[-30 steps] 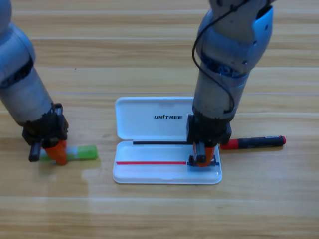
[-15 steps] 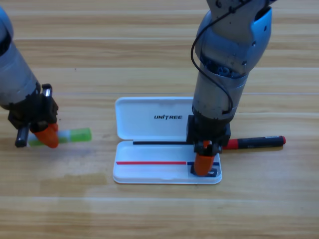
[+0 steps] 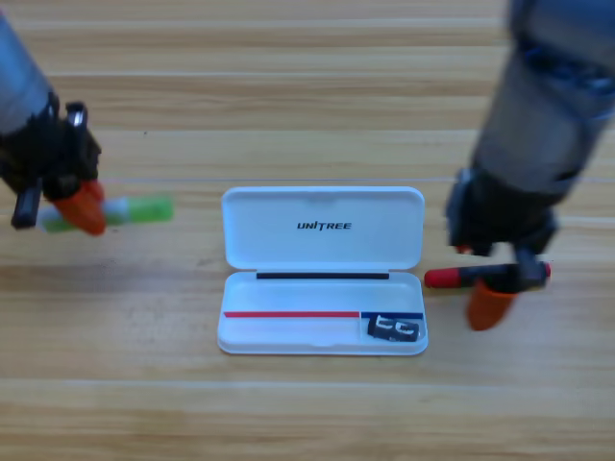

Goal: Clean up eraser and pencils

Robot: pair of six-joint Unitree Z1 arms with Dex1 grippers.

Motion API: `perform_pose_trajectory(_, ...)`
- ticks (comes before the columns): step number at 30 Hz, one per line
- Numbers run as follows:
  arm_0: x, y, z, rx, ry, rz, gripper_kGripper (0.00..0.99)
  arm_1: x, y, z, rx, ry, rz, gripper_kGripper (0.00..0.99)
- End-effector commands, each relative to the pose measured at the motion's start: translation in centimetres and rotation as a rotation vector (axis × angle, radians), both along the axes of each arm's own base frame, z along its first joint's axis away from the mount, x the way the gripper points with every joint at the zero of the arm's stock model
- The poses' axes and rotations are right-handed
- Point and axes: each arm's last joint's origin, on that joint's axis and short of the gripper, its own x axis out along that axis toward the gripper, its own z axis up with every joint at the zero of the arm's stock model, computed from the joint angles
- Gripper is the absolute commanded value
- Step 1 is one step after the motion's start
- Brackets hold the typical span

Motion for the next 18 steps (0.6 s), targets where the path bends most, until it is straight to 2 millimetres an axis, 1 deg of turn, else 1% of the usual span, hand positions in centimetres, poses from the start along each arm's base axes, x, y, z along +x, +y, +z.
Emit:
perform_pose_trajectory(1, -1.3, -4.1, 0.9, -0.054, 0.018, -0.112, 0.000, 2.5, -4.4, -2.4, -0.075, 0.028, 0.005, 0.824)
perform_pose_trajectory(3, -1.3, -5.8, 0.5, -0.060, 0.035, -0.145, 0.000, 4.1, -4.8, -4.1, -0.086, 0.033, 0.027, 0.824)
perform_pose_trajectory(6, -1.1, -8.7, -0.8, -0.063, 0.075, -0.175, 0.000, 6.3, -5.0, -6.6, -0.095, 0.033, 0.068, 0.824)
perform_pose_trajectory(10, -1.0, -11.9, -2.7, -0.060, 0.125, -0.203, 0.000, 8.4, -4.7, -8.6, -0.086, 0.021, 0.095, 0.824)
perform_pose_trajectory(14, -0.7, -14.0, -4.8, -0.049, 0.172, -0.222, 0.000, 9.8, -4.2, -10.2, -0.091, 0.027, 0.111, 0.824)
perform_pose_trajectory(18, -0.1, -15.1, -6.5, -0.030, 0.200, -0.223, 0.000, 10.7, -3.8, -11.3, -0.096, 0.032, 0.126, 0.824)
